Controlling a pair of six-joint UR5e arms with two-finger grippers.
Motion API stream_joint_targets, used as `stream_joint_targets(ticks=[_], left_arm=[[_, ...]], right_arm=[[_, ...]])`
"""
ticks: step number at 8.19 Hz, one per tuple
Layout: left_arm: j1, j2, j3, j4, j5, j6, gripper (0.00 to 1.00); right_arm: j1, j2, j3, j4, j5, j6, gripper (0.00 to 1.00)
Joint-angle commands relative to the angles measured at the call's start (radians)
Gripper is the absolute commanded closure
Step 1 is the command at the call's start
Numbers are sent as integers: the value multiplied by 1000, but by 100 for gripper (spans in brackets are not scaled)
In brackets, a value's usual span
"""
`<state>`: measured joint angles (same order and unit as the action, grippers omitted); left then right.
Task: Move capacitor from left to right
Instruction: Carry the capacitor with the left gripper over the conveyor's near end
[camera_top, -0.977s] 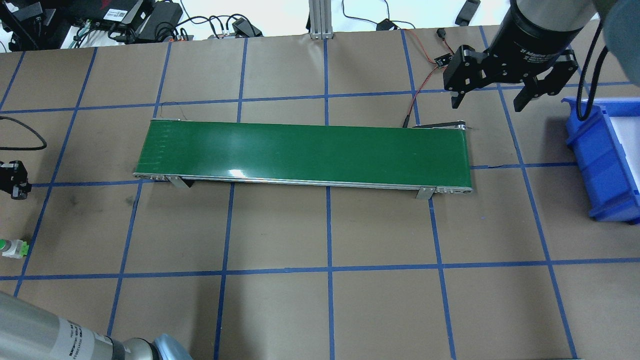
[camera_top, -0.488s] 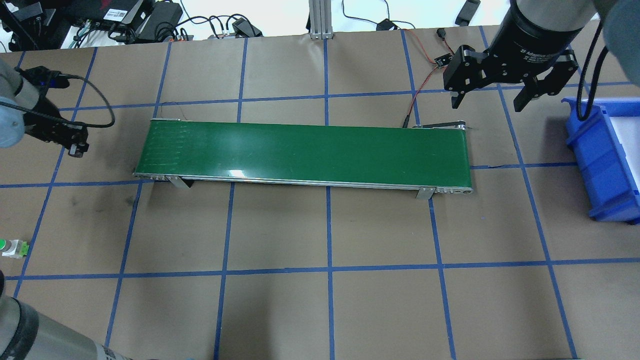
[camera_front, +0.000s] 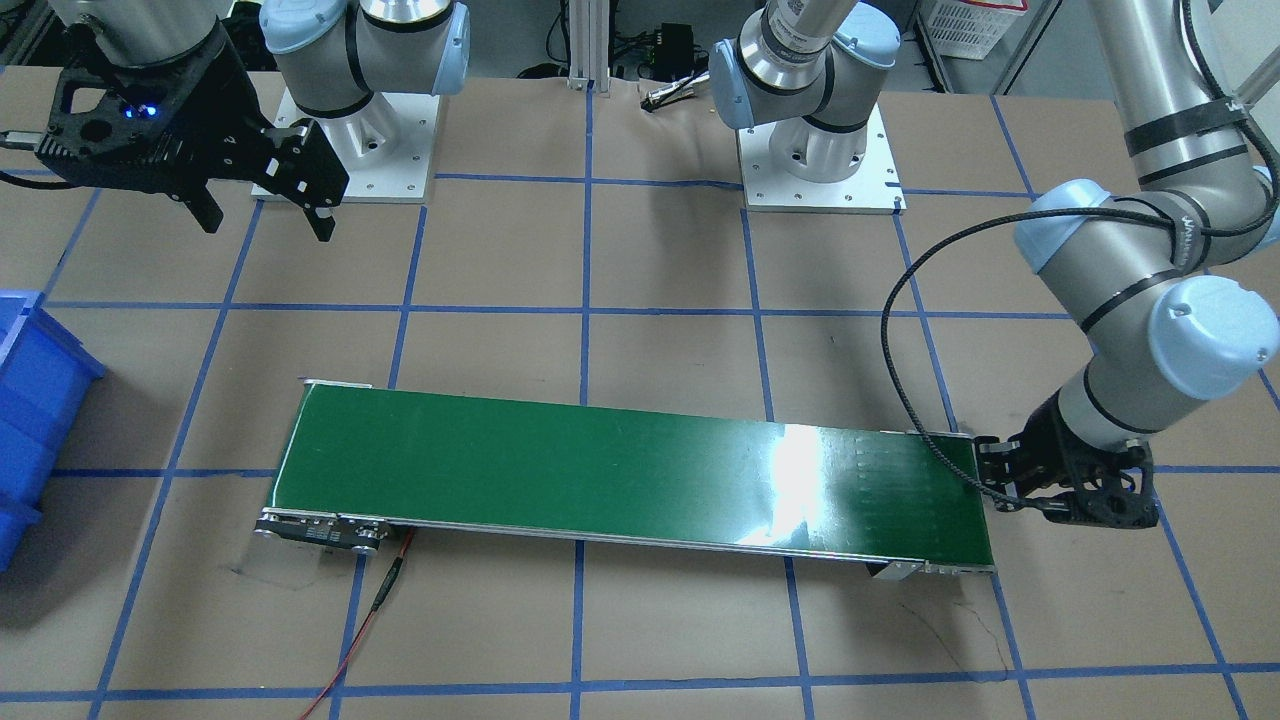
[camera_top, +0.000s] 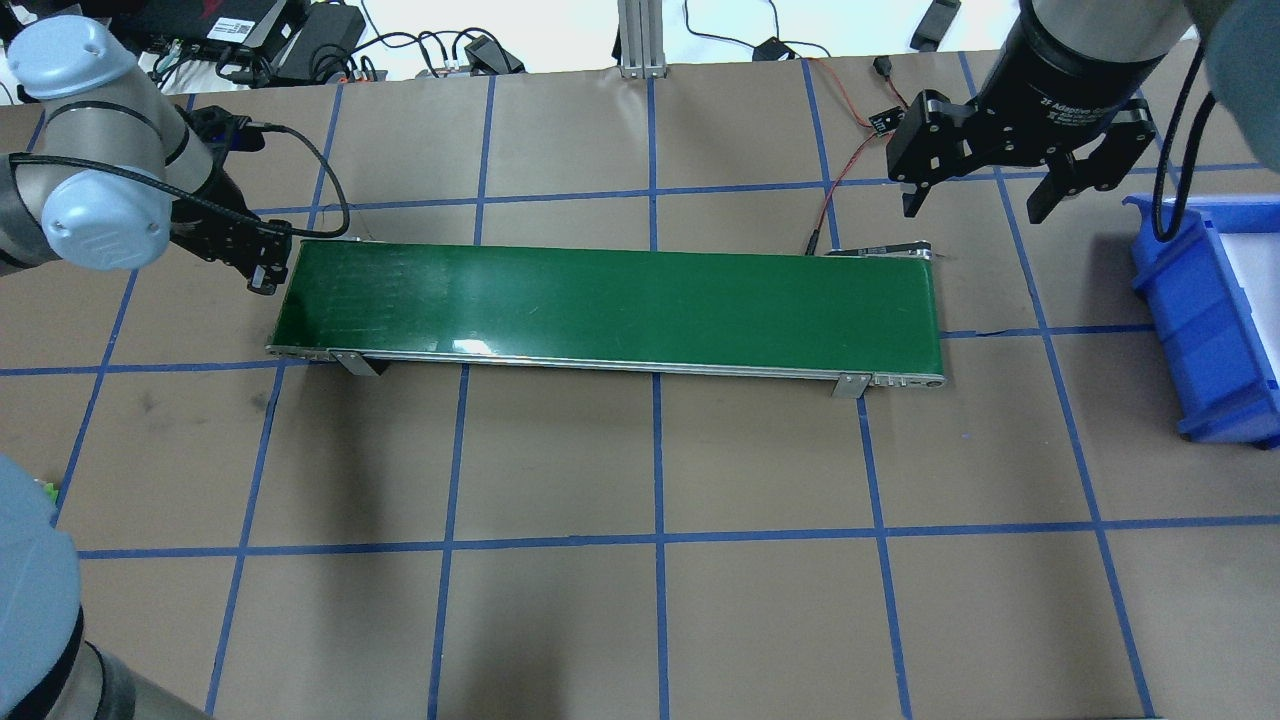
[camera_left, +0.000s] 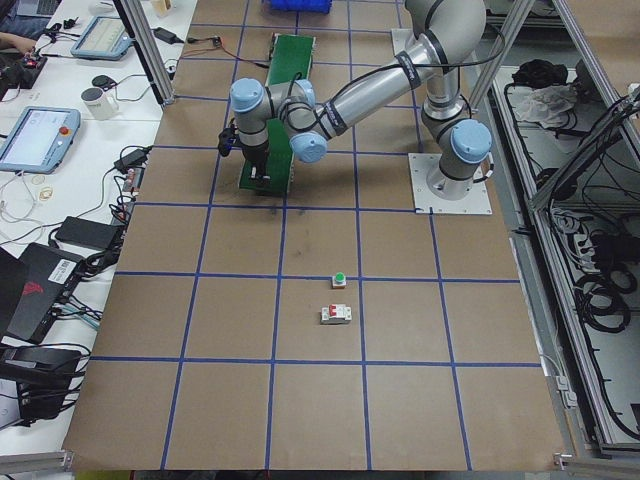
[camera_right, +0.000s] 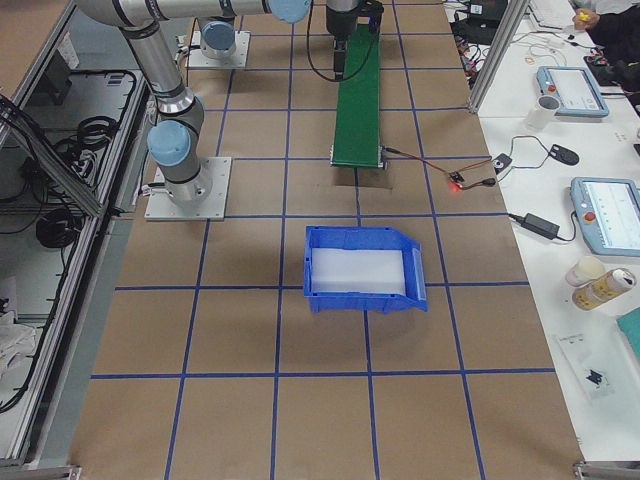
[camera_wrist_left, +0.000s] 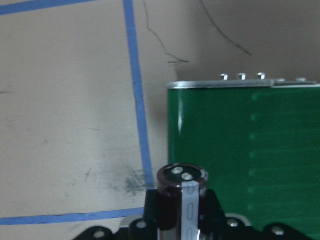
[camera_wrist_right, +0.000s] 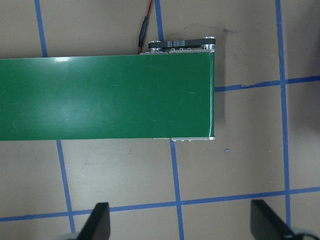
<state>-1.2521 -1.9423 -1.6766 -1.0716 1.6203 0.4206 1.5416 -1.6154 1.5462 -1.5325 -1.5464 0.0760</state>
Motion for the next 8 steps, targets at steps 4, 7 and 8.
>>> stream_joint_targets(ticks=[4,7,8], left_arm=[[-69,-21,0,-34,-13,-144,100],[-70,-26,-3,-34,-16,-148,100],[-70,-27,-5,-33,-17,-158,100]], right_arm=[[0,0,0,0,-1,-1,0],[0,0,0,0,-1,-1,0],[0,0,0,0,-1,-1,0]])
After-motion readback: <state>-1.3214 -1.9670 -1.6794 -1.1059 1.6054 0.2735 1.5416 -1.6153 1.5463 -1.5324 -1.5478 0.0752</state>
